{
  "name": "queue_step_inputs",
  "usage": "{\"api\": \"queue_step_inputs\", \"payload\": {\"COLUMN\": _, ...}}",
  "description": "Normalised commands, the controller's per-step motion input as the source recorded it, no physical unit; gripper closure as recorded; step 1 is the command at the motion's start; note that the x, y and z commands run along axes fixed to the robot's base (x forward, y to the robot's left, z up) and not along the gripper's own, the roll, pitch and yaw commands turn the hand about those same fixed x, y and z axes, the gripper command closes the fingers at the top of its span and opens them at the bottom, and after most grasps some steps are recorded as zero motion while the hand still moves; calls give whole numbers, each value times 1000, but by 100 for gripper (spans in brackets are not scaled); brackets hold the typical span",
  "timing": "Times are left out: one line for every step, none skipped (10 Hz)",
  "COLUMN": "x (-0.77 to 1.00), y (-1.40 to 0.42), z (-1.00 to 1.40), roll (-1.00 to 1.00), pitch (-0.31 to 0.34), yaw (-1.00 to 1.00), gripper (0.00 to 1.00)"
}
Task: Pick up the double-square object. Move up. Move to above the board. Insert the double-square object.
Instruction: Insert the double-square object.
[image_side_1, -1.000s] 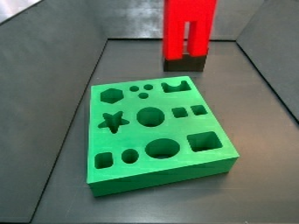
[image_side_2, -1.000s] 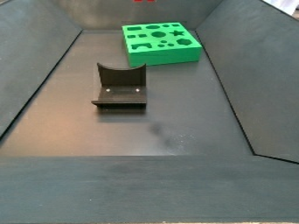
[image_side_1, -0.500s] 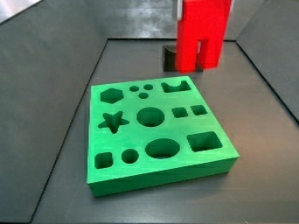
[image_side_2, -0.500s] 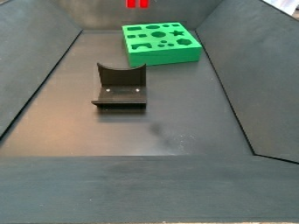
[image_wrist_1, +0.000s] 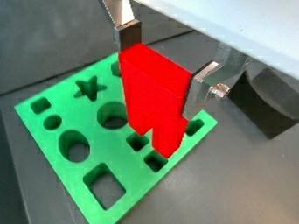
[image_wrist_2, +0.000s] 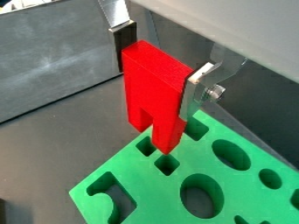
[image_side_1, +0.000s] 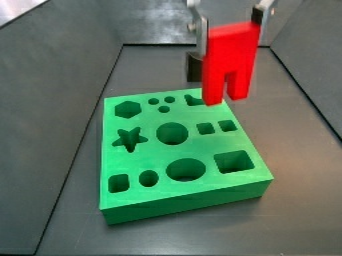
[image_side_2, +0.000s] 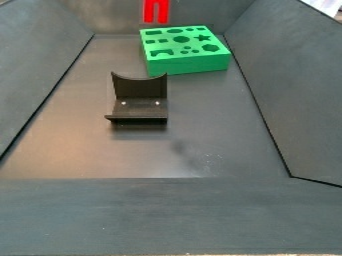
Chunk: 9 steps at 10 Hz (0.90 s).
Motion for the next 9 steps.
{"api": "queue_step_inputs", "payload": {"x": 17, "y": -151, "z": -280, "roll": 116, "pitch": -161, "yaw": 0, "gripper": 100}}
{"api": "queue_step_inputs", "payload": {"x": 0, "y": -54, "z": -389, "roll": 164, "pitch": -140, "yaw": 0, "gripper": 100}}
{"api": "queue_step_inputs", "payload": {"x": 0, "y": -20, "z": -411, "roll": 176, "pitch": -120, "yaw": 0, "gripper": 100}}
{"api": "queue_step_inputs", "payload": {"x": 51, "y": -34, "z": -380, "roll": 179, "pitch": -84, "yaw": 0, "gripper": 100}}
{"api": "queue_step_inputs", "payload": {"x": 74, "y": -34, "z": -409, "roll": 199, "pitch": -41, "yaw": -29, "gripper": 100}}
{"api": "queue_step_inputs", "payload": {"x": 51, "y": -40, "z": -417, "roll": 196, "pitch": -44, "yaw": -34, "gripper": 100}}
{"api": "queue_step_inputs", "payload": {"x": 54, "y": -49, "z": -411, "roll": 169, "pitch": -60, "yaw": -29, "gripper": 100}}
{"api": "queue_step_inputs", "payload": {"x": 66, "y": -69, "z": -400, "roll": 146, "pitch": -69, "yaw": -23, "gripper": 100}}
{"api": "queue_step_inputs", "payload": {"x": 0, "y": -74, "z": -354, "roll": 127, "pitch": -86, "yaw": -31, "gripper": 100}}
